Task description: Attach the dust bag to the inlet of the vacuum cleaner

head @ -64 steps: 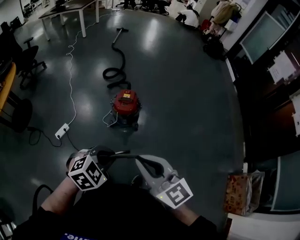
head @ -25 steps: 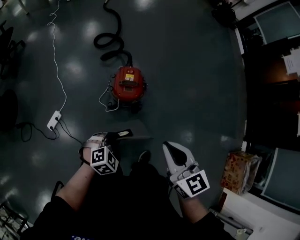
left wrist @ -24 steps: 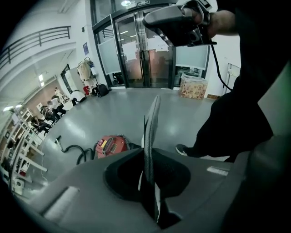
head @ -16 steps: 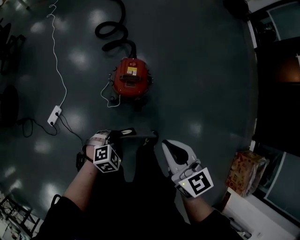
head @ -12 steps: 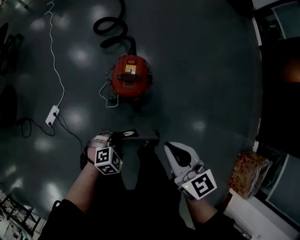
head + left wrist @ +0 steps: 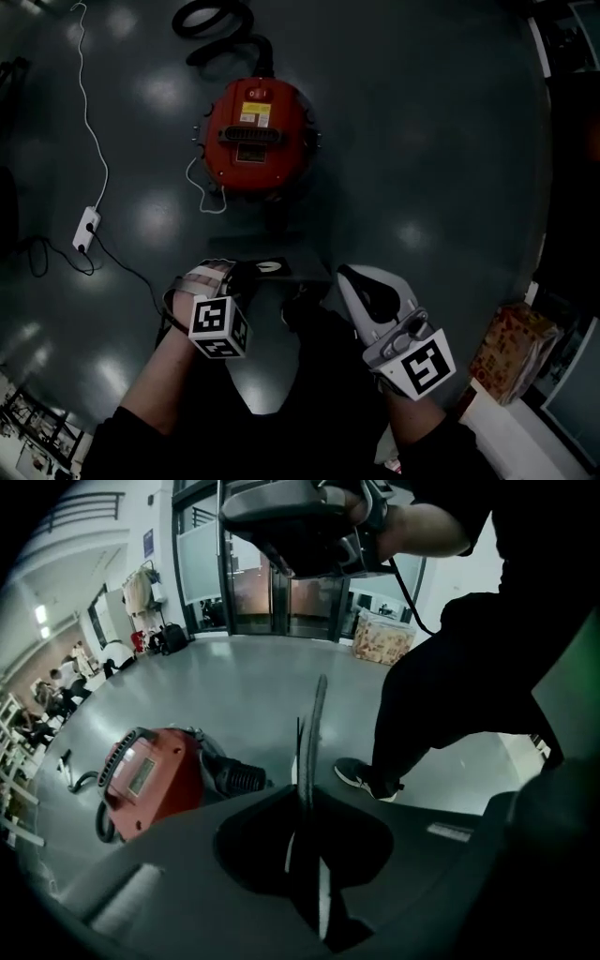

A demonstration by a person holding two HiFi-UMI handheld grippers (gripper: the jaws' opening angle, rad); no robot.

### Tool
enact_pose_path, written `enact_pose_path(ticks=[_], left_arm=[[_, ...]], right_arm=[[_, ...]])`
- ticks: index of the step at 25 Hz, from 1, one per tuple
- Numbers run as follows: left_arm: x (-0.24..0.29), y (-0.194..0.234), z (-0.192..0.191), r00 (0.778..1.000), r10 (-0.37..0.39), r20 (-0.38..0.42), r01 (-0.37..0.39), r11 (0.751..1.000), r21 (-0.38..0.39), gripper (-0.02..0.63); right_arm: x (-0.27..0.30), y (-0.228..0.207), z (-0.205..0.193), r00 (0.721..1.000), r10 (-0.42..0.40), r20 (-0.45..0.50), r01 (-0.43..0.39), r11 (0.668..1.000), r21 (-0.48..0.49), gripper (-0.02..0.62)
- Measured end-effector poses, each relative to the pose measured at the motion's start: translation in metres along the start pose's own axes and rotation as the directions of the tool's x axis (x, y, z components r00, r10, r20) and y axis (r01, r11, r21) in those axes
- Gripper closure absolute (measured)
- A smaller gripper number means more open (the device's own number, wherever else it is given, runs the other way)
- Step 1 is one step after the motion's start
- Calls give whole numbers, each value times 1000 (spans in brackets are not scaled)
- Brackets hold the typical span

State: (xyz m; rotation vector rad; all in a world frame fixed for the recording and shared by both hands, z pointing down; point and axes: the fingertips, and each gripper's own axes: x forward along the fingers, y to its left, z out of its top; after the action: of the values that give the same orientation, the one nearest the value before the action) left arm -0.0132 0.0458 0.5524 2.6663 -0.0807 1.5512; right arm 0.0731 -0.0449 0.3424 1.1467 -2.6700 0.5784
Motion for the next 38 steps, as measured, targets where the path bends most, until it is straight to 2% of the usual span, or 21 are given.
enact_pose_path(ticks=[10, 12, 17, 21, 29, 31, 35, 38], left_arm=[[53, 8, -16, 993, -117, 27, 117, 993, 17, 583], [61, 11, -13, 989, -145, 35, 144, 989, 28, 584], [78, 17, -16, 986, -168, 16, 166, 984, 61, 583], [81, 27, -21, 991, -134, -5, 134, 987, 90, 583], [77, 44, -18, 998, -66, 15, 65, 995, 77, 583], [77, 50, -17, 999, -45, 7, 44, 996, 76, 583], [81, 57, -17, 999, -29, -16, 30, 996, 79, 583], [83, 60, -18, 999, -32, -35, 34, 997, 72, 583]], right_arm=[[66, -28, -57, 992, 96, 83, -84, 987, -136, 591], [78, -34, -64, 987, 121, 104, -103, 981, -162, 566], [102, -48, -72, 971, 163, 177, -122, 967, -224, 558], [112, -57, -85, 957, 196, 212, -136, 954, -268, 551], [130, -75, -100, 949, 243, 200, -159, 918, -363, 472], [135, -80, -104, 953, 243, 183, -160, 911, -380, 457], [153, -89, -104, 961, 238, 145, -161, 899, -407, 385], [174, -93, -104, 964, 256, 70, -197, 866, -461, 337]])
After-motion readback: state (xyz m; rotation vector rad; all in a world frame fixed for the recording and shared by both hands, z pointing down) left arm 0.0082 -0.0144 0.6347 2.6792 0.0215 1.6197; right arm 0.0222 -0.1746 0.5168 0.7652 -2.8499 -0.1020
